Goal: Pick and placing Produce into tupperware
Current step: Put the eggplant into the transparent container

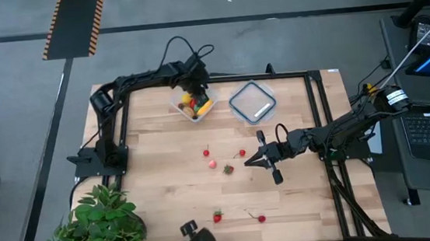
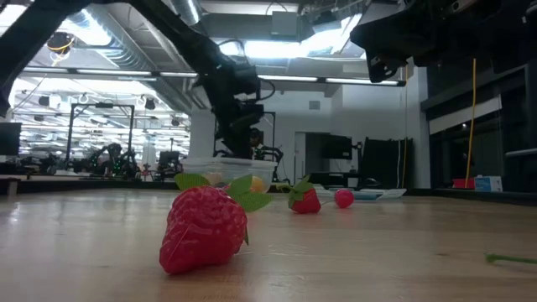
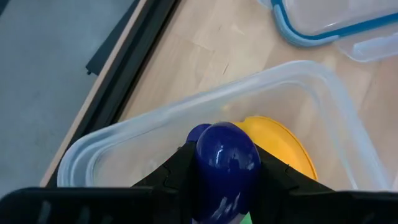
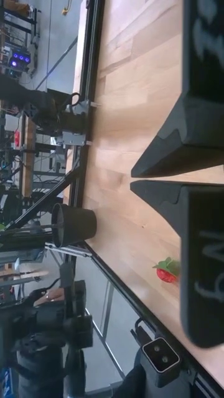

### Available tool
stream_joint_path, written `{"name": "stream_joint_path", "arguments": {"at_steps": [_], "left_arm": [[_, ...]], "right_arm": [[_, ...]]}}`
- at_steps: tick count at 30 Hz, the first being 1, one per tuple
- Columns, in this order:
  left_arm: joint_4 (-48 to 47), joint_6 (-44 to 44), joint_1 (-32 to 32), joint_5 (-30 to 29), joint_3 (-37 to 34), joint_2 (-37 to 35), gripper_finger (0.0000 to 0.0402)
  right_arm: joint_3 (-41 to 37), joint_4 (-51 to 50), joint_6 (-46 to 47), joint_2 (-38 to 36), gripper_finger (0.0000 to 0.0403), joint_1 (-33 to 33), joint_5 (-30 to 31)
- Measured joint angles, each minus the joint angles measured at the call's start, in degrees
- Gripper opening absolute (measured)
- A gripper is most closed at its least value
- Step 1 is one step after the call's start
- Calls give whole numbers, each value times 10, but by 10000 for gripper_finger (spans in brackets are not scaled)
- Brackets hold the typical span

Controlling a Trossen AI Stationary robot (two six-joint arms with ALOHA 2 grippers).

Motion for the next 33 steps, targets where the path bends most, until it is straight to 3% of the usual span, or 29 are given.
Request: {"name": "stream_joint_path", "arguments": {"at_steps": [6,28,33], "left_arm": [[-36,3,3,-46,19,15,99],[-53,-10,20,-46,18,20,100],[-62,-10,20,-46,18,19,152]], "right_arm": [[0,-3,0,0,23,0,0],[0,-3,2,0,23,0,0],[0,-3,2,0,23,0,0]]}}
